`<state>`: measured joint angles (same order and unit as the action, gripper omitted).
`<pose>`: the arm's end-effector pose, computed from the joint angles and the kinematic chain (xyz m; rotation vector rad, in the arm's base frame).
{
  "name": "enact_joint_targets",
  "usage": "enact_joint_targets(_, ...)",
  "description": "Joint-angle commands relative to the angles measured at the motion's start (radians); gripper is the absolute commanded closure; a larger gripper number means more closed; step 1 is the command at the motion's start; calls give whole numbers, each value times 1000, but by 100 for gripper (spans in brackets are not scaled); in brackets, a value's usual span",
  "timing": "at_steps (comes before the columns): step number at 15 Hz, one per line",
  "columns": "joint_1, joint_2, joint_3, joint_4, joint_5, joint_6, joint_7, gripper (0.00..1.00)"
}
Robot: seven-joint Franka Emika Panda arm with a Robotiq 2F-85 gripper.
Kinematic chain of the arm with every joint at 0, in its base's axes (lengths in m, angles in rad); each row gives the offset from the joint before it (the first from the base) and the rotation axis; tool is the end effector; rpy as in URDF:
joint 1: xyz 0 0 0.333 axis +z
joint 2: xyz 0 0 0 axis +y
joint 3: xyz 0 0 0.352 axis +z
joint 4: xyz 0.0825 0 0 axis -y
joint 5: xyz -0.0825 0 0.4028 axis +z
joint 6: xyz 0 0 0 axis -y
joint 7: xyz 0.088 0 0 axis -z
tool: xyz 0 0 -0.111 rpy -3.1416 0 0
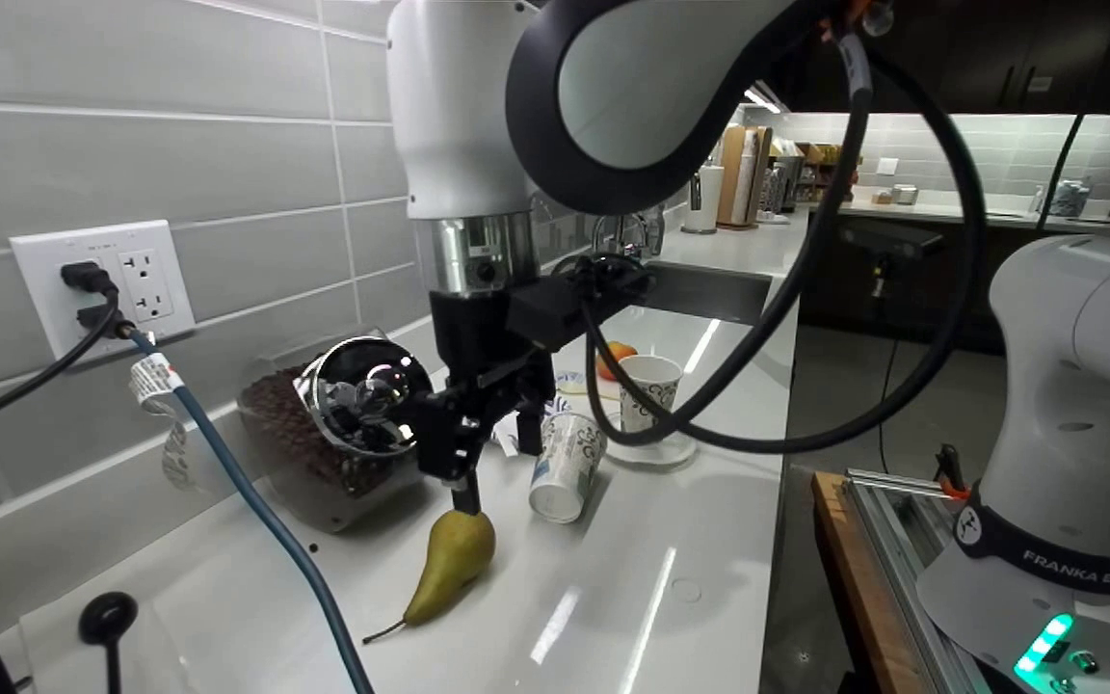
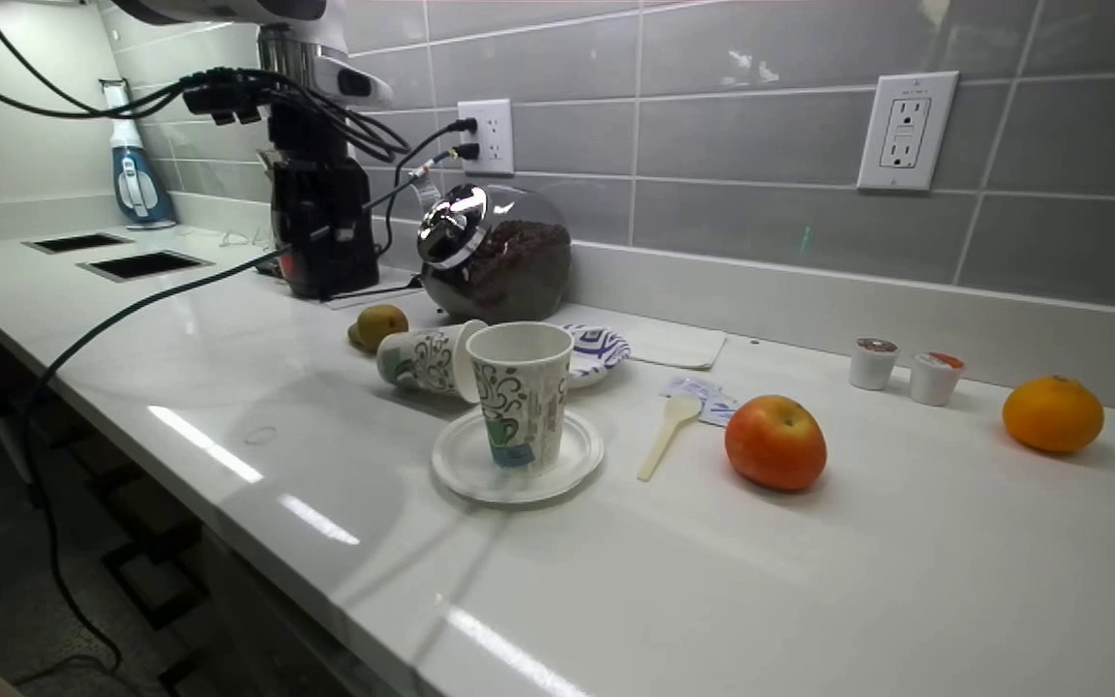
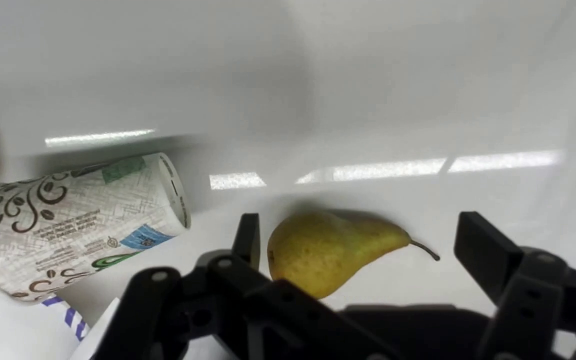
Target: Pick up the coffee cup on the left and place it upright.
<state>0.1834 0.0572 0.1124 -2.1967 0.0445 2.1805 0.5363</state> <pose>0.5225 0.1607 0.3725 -3.1021 0.4170 0.1313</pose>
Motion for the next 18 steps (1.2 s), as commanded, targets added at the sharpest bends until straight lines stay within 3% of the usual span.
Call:
enact_joint_targets(1,-50,-156,-14,-181,130,168,-237,0)
enact_joint_targets(5,-65,-244,-56,-259,283,232,-544,0)
enact_joint_targets(6,-2,-264,-138,-268,331,223,-620,0)
enact_joint_targets(8,40,-296,-231,-274,441,179,-772,0)
enact_joint_targets(12,58,-273,-432,-226,614,-5,-1074,0)
enact_joint_targets(13,-40,-235,-400,-199,669,-79,-1111,0)
enact_joint_targets(14,-43,-267,-331,-232,595,3,-1026,0)
enact_joint_targets(16,-89,-264,-330,-232,603,-16,-1055,0)
enact_joint_targets(18,-89,-265,-307,-232,601,-14,-1048,0)
